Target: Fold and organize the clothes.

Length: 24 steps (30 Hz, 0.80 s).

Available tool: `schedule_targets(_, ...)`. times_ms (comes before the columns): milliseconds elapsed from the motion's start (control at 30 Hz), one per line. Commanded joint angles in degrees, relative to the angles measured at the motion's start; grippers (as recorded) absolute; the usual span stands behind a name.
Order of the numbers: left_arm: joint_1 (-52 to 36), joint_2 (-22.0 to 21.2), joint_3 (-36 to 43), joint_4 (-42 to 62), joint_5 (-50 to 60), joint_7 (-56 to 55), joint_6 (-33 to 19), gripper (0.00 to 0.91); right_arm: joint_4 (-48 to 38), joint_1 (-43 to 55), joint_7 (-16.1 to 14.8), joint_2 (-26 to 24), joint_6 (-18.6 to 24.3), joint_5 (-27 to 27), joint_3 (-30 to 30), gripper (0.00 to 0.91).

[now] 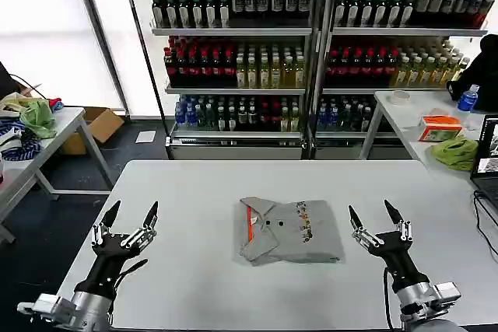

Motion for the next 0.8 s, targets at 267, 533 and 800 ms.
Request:
schedule_targets(267, 6.0, -5.6, -3.8, 0.1, 15.8, 10.5, -9.1, 0.907, -2.7, -4.1, -6.7, 2.1, 7.4, 3.0, 0.7, 0.907)
schedule_targets(533, 6.3, -5.5, -4.6, -1.0, 14.8, 11.4, -8.6, 0.907, -1.0, -4.1, -6.8, 2.0, 5.4, 5.4, 1.7, 0.907)
schedule_targets(800, 5.5, -3.7, -4.9, -1.0, 12.5, 11.8, -6.4, 0.907, -0.1, -3.8, -7.0, 2.9, 5.0, 5.2, 2.3, 0.907)
